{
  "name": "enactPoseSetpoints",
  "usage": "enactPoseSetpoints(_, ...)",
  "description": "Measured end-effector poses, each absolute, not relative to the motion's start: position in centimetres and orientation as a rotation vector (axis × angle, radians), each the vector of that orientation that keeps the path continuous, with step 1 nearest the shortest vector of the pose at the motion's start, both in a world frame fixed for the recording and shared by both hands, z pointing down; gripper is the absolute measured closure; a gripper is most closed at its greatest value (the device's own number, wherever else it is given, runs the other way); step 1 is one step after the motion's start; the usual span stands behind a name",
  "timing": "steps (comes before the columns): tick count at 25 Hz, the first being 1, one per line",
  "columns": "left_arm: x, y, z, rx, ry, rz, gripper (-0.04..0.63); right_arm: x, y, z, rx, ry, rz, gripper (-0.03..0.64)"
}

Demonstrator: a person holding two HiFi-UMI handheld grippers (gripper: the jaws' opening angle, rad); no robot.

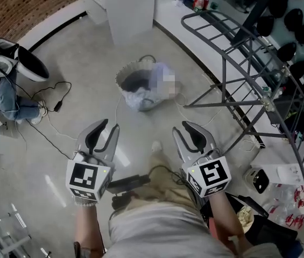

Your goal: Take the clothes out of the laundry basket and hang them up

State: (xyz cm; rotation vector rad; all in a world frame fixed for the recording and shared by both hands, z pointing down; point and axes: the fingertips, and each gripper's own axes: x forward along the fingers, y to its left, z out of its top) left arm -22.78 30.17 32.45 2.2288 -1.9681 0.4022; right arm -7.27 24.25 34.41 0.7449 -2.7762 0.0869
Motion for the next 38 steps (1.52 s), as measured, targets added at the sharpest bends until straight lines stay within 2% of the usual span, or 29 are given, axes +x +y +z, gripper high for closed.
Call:
enactPoseSetpoints(12, -26.8, 16.6, 36.3, 2.122, -1.962, 0.451, 0.465, -12.9, 10.1, 36.9, 0.512, -2.754, 0.136, 0.517)
enactPoseSetpoints(19, -29.8, 12.2, 40.1, 2.036, -1.942, 0.463, 0.465, -15.6, 5.0, 40.1, 0.442, -2.715, 0.183, 0.515)
enactPoseSetpoints(29, -32.3, 8.7, 49.3, 1.968, -1.823, 0.523, 0.445, -18.4, 1.2, 44.9, 0.457, -2.688, 0.212, 0.515)
enactPoseSetpoints(38, -34.3, 7.7, 61.1, 1.932, -1.686, 0.541, 0.418, -21.1, -0.4, 51.2, 0.471, -2.647, 0.162, 0.515)
